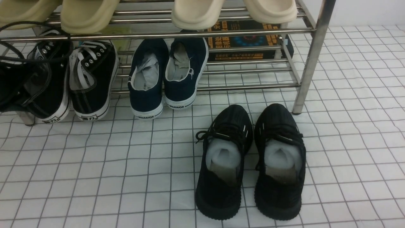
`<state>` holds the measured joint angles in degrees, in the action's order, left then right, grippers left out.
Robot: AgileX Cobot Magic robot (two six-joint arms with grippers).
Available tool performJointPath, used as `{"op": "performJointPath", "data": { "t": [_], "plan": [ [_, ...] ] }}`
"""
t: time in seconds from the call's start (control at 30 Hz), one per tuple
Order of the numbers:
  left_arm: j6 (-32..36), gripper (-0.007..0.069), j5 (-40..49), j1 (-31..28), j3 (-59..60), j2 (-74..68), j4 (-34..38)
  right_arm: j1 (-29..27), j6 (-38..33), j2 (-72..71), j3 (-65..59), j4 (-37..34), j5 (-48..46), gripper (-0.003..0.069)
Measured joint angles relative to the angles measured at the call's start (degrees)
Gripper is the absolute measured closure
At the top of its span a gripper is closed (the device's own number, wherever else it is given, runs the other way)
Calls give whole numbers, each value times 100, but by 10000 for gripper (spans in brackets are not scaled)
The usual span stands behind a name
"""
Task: Take the shoes off the shelf with your hand from the white checkered tablecloth.
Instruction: 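Set the held shoe down on the floor in front of the rack with the left gripper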
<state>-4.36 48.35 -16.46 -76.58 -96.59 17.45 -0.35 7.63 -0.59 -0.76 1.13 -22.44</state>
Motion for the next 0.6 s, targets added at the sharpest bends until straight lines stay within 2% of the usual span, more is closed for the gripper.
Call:
{"op": "performJointPath", "data": {
  "t": [0.1, 0.33, 0.6],
  "plan": [
    [-107, 604, 414, 0, 0, 277, -254, 0, 0, 0, 0, 0, 0, 420],
    [-756, 603, 1405, 0, 6, 943, -1562, 0, 0, 0, 0, 0, 0, 420],
    [-1325, 603, 1817, 0, 727, 1571, -2445, 0, 0, 0, 0, 0, 0, 420]
  ]
}}
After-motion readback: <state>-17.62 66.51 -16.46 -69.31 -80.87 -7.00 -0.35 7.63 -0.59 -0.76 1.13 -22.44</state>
